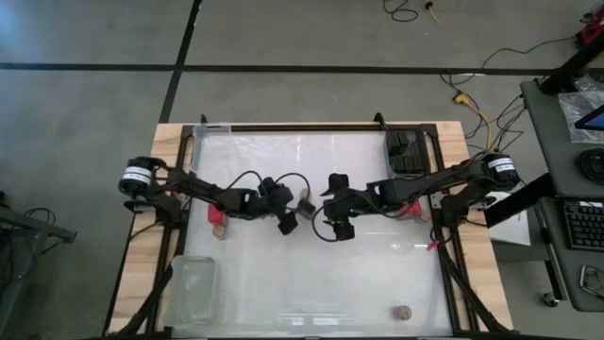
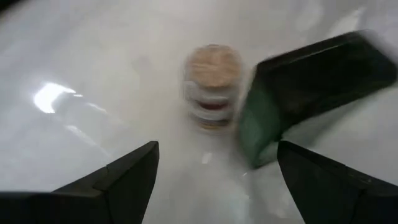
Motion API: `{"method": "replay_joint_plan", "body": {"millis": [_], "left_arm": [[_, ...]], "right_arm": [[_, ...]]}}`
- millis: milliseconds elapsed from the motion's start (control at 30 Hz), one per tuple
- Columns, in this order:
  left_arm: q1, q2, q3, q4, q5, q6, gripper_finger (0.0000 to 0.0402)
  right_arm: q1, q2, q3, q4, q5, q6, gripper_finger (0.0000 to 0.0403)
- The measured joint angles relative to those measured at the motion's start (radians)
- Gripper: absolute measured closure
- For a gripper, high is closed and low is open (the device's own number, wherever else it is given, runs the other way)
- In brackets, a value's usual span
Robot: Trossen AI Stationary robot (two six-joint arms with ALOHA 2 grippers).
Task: Sort spices by type
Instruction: Put the black seasoning can into the black bin
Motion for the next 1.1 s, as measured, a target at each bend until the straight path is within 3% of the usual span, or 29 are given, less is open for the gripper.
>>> {"method": "replay_joint_plan", "body": {"millis": [200, 400, 733, 1100], "left_arm": [[0.044, 0.054, 0.032, 0.115, -0.053, 0.113, 0.0091], [0.058, 0.08, 0.059, 0.123, -0.053, 0.169, 0.0091], [0.043, 0.024, 0.024, 0.043, -0.056, 0.151, 0.0091], [0.042, 0.027, -0.202, 0.562, -0.044, 0.223, 0.0091]], "right_arm": [[-0.002, 0.0, 0.0, 0.021, -0.115, -0.032, 0.0035], [-0.028, 0.005, 0.0, 0.098, -0.117, -0.067, 0.0035], [-0.114, 0.098, 0.03, 0.131, -0.115, 0.056, 0.0035], [-0.113, 0.174, 0.037, 0.132, -0.054, 0.103, 0.0035]]}}
